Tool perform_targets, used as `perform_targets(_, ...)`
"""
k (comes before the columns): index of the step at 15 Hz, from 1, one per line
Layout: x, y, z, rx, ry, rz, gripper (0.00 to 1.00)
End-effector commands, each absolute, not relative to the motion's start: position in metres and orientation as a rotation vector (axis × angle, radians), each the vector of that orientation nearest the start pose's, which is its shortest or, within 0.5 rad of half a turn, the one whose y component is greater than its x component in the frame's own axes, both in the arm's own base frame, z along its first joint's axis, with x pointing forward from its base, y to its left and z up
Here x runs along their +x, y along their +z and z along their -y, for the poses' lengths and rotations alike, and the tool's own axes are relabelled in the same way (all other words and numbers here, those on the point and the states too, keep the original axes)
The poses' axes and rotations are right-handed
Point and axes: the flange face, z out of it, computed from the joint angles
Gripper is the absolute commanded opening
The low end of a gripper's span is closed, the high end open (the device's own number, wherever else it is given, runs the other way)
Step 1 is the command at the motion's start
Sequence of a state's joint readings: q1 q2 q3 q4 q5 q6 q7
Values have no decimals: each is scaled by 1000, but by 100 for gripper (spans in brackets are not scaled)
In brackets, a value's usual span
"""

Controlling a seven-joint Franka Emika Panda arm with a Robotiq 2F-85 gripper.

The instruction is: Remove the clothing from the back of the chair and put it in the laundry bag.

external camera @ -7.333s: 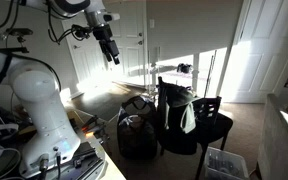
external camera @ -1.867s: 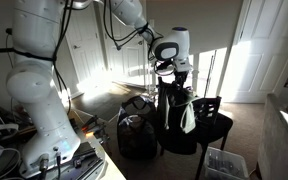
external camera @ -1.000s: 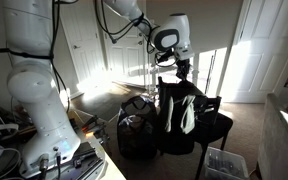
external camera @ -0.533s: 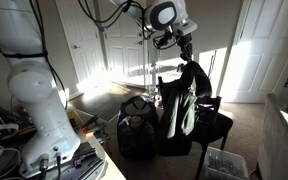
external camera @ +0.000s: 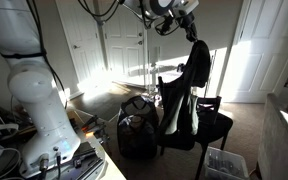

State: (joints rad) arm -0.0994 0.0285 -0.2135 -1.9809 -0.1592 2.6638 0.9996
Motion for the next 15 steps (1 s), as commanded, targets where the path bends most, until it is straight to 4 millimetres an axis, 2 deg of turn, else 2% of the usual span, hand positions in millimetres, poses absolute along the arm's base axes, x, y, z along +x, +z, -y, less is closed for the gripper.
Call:
perform_targets(1,588,571,164,-2380,-1144,-1526,5)
perform_targets(4,603,587,143,-2403,-1185,-1431,5)
perform_targets(5,595,573,154,-2406,-1123,-1488,5)
perform_targets(8,602,579,141,-2408,-1135,-1451,5)
perform_targets(15,602,578,142,-2409,-1134,-1455,5)
